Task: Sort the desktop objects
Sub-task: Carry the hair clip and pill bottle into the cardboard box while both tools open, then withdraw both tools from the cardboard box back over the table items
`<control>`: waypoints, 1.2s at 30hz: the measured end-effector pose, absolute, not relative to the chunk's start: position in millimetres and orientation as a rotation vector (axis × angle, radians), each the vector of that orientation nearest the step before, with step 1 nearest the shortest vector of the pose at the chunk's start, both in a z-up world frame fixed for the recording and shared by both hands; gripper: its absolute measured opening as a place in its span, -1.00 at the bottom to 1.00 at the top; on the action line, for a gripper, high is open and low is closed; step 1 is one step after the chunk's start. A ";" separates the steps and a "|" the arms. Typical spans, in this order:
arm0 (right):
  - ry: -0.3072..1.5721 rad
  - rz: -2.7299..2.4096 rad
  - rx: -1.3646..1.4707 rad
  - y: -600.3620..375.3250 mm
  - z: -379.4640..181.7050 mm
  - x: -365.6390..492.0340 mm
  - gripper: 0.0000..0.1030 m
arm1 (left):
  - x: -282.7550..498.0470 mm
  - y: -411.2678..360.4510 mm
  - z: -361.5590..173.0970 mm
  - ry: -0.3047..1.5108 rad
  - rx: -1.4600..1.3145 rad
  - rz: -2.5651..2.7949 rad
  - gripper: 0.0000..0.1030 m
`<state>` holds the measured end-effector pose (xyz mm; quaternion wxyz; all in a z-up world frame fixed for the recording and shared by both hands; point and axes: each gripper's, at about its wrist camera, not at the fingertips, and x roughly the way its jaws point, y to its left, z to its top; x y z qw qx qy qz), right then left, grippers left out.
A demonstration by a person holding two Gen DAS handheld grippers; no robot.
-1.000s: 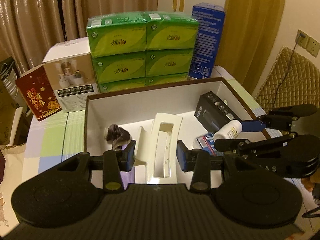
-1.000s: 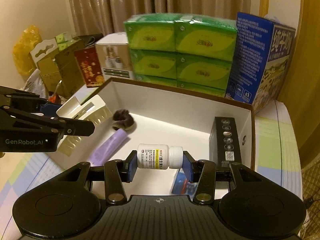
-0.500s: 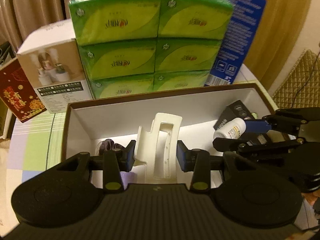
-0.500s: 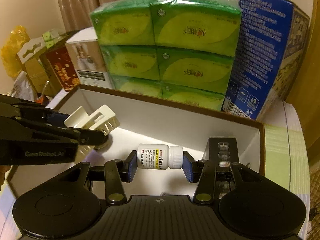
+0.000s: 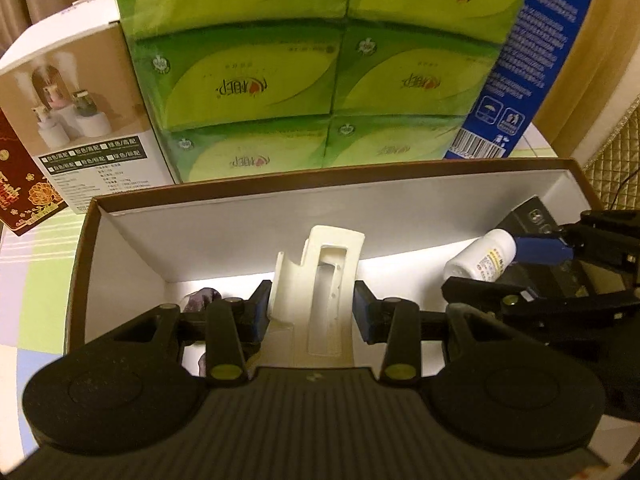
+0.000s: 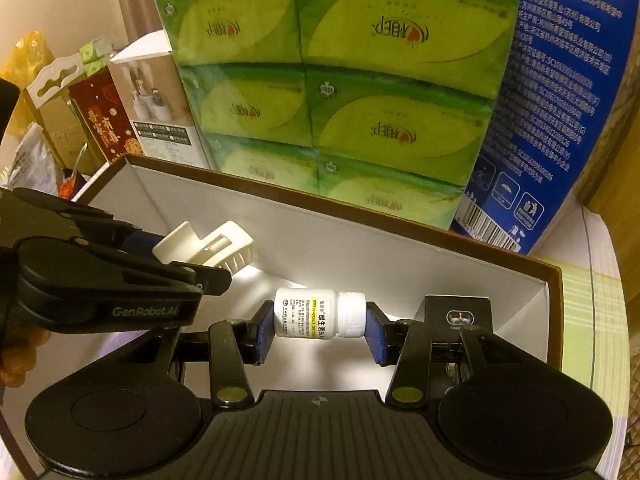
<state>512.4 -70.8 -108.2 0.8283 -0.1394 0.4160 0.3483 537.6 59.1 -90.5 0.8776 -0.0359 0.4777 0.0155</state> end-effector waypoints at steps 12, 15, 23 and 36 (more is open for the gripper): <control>0.892 0.732 -0.309 -67.3 -113.3 518.4 -0.15 | 544.3 56.7 -94.3 0.990 -0.042 0.016 -0.29; 0.895 0.730 -0.309 -67.2 -114.8 518.0 -0.15 | 540.0 54.0 -91.7 0.984 -0.027 0.015 -0.27; 0.878 0.720 -0.307 -64.9 -115.2 515.1 -0.15 | 529.0 51.2 -84.5 0.971 -0.003 0.019 -0.21; 0.781 0.724 -0.203 -89.0 -84.8 497.0 0.77 | 502.8 56.5 -57.9 0.930 0.013 0.011 0.28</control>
